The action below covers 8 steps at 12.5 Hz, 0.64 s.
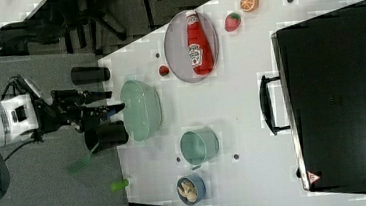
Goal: Flap open oven.
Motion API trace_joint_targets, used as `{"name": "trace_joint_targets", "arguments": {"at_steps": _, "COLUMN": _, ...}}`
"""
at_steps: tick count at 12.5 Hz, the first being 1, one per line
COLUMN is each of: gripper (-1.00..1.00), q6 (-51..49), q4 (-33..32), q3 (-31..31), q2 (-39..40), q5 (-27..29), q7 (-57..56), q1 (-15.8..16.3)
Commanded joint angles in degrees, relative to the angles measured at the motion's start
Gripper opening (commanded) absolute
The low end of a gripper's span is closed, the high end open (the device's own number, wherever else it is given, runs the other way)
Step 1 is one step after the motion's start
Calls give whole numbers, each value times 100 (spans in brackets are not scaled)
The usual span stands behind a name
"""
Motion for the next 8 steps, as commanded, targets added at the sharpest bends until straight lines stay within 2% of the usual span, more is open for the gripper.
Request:
{"name": "trace_joint_targets", "arguments": {"at_steps": 1, "gripper": 59, "q6": -1217, "q4": -1265, "q3": -289, "q2": -2185, "q5": 56, "q7": 1036, "q1": -204}}
{"name": "trace_joint_targets", "arguments": {"at_steps": 3, "gripper": 99, "q6": -1217, "q4": -1265, "q3": -289, "q2": -2184, "q5": 55, "q7": 1037, "q1": -204}}
{"name": "trace_joint_targets", "arguments": {"at_steps": 6, "gripper": 100, "q6": -1217, "q4": -1264, "q3": -289, "q2": -2185, "q5": 55, "q7": 1036, "q1": -204}}
{"name": "trace_joint_targets", "arguments": {"at_steps": 7, "gripper": 89, "q6": -1217, "q4": -1266, "q3": -289, "q2": -2184, "q5": 55, "q7": 1037, "q1": -204}}
{"name": "trace_joint_targets", "arguments": {"at_steps": 8, "gripper": 65, "q6": -1217, "q4": -1265, "q3": -289, "q2": -2184, "q5": 55, "q7": 1037, "q1": -204}}
